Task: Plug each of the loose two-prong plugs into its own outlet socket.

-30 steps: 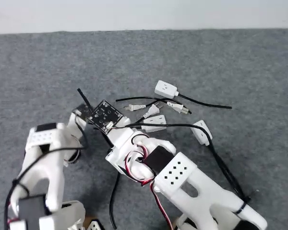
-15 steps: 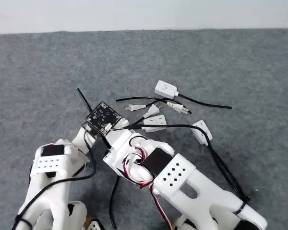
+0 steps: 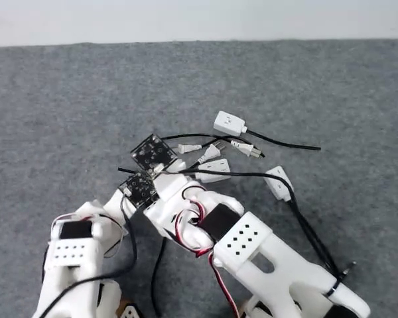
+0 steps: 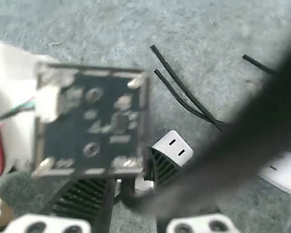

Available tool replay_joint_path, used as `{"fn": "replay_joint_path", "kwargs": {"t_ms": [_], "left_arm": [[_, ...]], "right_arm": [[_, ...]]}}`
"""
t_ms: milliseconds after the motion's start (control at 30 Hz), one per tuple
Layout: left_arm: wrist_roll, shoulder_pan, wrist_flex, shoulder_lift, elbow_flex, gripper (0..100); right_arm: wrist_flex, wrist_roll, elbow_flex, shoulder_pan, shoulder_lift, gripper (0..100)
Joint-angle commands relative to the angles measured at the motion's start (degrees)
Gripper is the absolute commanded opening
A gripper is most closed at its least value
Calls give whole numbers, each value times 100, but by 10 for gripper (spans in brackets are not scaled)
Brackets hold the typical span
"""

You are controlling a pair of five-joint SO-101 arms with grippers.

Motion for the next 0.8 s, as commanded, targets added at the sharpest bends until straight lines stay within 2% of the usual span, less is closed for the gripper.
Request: {"fn": "replay_joint_path", "kwargs": {"t_ms": [0,100,300,567,767], "left_arm": [[-44,97,-79,-642,163,10],[-26,88,-79,-914,277,10],[492,79,-264,-1081,347,11],[2198,-642,-1266,-1081,356,11],[2286,-659,-1310,-1081,356,11]], "right_arm": [[-145,-97,-70,127,-189,8],[-251,-167,-53,207,-189,8],[-549,-580,132,646,-180,8],[-1103,-1108,237,796,321,8],[-1332,-1196,132,804,831,8]]}}
